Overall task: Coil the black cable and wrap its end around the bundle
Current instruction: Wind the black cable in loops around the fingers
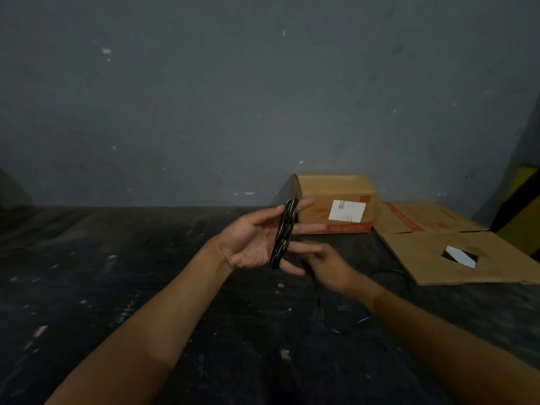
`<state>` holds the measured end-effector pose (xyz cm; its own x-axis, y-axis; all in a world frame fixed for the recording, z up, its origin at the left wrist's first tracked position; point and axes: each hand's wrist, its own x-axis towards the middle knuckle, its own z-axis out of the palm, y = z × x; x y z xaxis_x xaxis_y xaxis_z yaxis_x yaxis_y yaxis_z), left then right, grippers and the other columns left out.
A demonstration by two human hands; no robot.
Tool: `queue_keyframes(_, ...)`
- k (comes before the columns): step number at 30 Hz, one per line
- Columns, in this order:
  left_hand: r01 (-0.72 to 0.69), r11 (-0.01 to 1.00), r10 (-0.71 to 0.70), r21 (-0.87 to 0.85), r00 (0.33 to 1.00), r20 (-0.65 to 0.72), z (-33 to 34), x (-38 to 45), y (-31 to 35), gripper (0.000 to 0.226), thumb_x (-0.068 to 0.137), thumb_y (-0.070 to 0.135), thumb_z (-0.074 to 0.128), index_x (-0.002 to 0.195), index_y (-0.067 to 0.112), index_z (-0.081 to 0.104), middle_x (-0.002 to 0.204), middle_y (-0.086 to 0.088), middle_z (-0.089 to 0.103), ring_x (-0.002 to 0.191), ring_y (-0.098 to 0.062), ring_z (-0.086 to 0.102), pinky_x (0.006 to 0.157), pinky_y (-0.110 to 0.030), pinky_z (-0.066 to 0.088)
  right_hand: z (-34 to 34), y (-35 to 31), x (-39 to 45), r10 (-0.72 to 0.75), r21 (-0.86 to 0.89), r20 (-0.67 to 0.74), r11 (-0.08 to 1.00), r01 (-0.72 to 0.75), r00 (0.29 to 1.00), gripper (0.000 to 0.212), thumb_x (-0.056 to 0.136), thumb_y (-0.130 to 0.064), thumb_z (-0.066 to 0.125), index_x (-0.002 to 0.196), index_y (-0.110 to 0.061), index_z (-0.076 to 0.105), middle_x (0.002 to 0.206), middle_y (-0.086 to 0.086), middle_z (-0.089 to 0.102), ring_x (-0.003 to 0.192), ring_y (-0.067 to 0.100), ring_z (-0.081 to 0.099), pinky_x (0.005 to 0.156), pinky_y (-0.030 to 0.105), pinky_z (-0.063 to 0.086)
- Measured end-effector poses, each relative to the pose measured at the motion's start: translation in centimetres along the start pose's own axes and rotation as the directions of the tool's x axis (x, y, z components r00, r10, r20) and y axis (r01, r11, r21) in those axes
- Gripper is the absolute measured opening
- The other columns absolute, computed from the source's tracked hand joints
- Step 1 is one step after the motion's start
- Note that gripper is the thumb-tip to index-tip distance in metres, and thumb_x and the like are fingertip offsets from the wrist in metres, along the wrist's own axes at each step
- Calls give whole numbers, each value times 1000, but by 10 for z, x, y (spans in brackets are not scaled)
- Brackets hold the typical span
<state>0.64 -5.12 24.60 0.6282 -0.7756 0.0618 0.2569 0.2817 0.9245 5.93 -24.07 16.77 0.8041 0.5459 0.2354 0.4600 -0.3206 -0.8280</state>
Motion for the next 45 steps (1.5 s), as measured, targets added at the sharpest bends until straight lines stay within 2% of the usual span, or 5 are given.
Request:
queue_keyframes(16, -144, 990, 141, 5, 958, -248, -27, 8, 9, 50, 94, 41, 39, 144, 38, 40, 150, -14, 44, 136, -44, 38, 94, -70, 36, 55, -60, -42, 10, -163, 254, 986, 33, 967, 28, 103, -27, 33, 122, -15, 49, 65, -4, 49, 57, 10, 51, 56, 33, 53)
queue_keyframes(22, -152, 988, 148, 18, 915, -375, -35, 7, 1, 49, 92, 43, 40, 142, 40, 42, 152, -12, 41, 137, -41, 39, 85, -66, 49, 28, -92, -37, -89, -288, 227, 945, 154, 970, 27, 100, -18, 42, 112, -6, 64, 66, -17, 48, 50, -20, 53, 44, 2, 38)
queue_keyframes(29, -305, 952, 236, -36, 800, -551, -32, 15, 3, 43, 101, 42, 31, 144, 38, 40, 154, -13, 35, 140, -43, 29, 92, -70, 35, 14, -98, -28, -25, -408, 234, 905, 122, 972, 24, 98, -28, 48, 102, -12, 66, 88, 0, 68, 79, 11, 68, 73, 34, 56)
queue_keyframes(32, -236, 971, 207, 27, 787, -582, -32, 14, 0, 42, 101, 40, 33, 142, 37, 42, 156, -12, 32, 140, -39, 32, 95, -60, 36, 4, -110, -24, -62, -454, 237, 875, 167, 970, 21, 96, -30, 52, 90, -16, 67, 71, -12, 58, 59, -5, 59, 54, 17, 44)
queue_keyframes(45, 135, 991, -127, 26, 971, -200, -16, 1, -26, 50, 89, 42, 57, 138, 35, 52, 149, -10, 46, 139, -37, 37, 104, -68, 32, -97, -147, 21, -175, -617, -2, 775, 136, 985, 11, 82, -30, 72, 85, -20, 71, 72, -16, 56, 64, -4, 53, 52, 11, 33)
